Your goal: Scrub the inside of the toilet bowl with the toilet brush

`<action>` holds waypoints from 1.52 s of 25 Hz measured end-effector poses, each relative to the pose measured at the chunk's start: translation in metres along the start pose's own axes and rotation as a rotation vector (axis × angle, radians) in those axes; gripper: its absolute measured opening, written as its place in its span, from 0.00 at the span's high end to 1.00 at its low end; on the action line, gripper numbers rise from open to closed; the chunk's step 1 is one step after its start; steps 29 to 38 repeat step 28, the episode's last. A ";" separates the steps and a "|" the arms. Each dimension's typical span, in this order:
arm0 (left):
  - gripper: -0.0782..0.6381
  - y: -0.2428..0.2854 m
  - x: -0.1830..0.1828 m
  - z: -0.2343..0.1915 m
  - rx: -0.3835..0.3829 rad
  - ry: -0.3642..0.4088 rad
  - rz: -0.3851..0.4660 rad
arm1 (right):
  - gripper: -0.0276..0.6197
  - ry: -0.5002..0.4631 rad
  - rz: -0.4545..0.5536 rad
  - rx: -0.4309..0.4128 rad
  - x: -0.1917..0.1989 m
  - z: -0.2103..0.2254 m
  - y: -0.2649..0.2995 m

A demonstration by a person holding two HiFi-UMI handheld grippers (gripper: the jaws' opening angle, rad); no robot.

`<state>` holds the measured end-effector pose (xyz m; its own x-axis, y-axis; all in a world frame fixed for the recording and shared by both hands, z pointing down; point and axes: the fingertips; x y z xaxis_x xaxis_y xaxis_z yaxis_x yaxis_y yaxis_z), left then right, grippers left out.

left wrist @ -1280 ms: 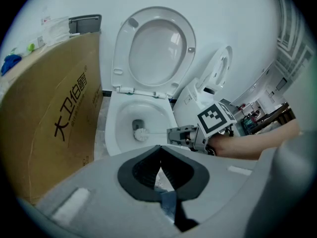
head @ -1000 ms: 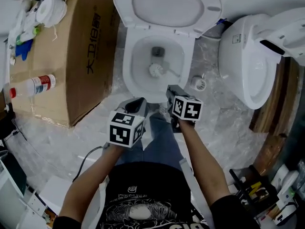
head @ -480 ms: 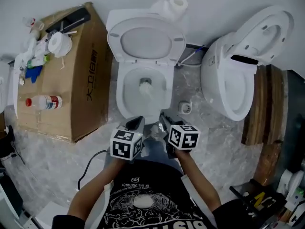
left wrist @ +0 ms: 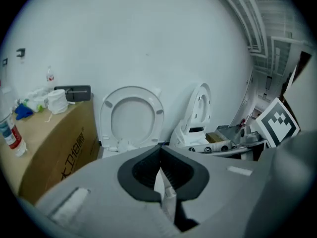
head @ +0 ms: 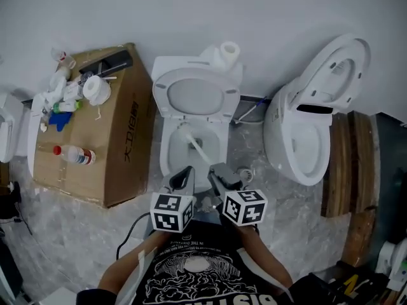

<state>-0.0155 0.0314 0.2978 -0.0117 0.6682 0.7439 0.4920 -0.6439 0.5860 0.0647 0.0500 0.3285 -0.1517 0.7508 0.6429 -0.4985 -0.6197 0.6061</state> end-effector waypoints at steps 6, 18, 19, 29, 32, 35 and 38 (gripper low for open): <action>0.90 0.003 -0.008 0.008 0.011 0.028 0.029 | 0.73 -0.102 0.028 -0.031 -0.020 -0.011 -0.003; 0.90 0.007 0.003 0.011 0.017 0.018 -0.012 | 0.73 -0.092 0.022 -0.045 -0.017 -0.012 0.000; 0.90 0.007 0.004 0.011 0.017 0.017 -0.014 | 0.73 -0.091 0.021 -0.046 -0.016 -0.012 0.000; 0.90 0.007 0.009 0.010 0.025 0.017 -0.037 | 0.73 -0.085 0.012 -0.052 -0.013 -0.017 0.002; 0.90 0.007 0.009 0.010 0.025 0.017 -0.037 | 0.73 -0.085 0.012 -0.052 -0.013 -0.017 0.002; 0.90 0.007 0.009 0.010 0.025 0.017 -0.037 | 0.73 -0.085 0.012 -0.052 -0.013 -0.017 0.002; 0.90 0.007 0.009 0.010 0.025 0.017 -0.037 | 0.73 -0.085 0.012 -0.052 -0.013 -0.017 0.002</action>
Point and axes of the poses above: the fingertips, and each gripper's own axes: y forward along the fingers, z to its right, x out of its underside, and after that the axes turned 2 degrees about -y, right-handed
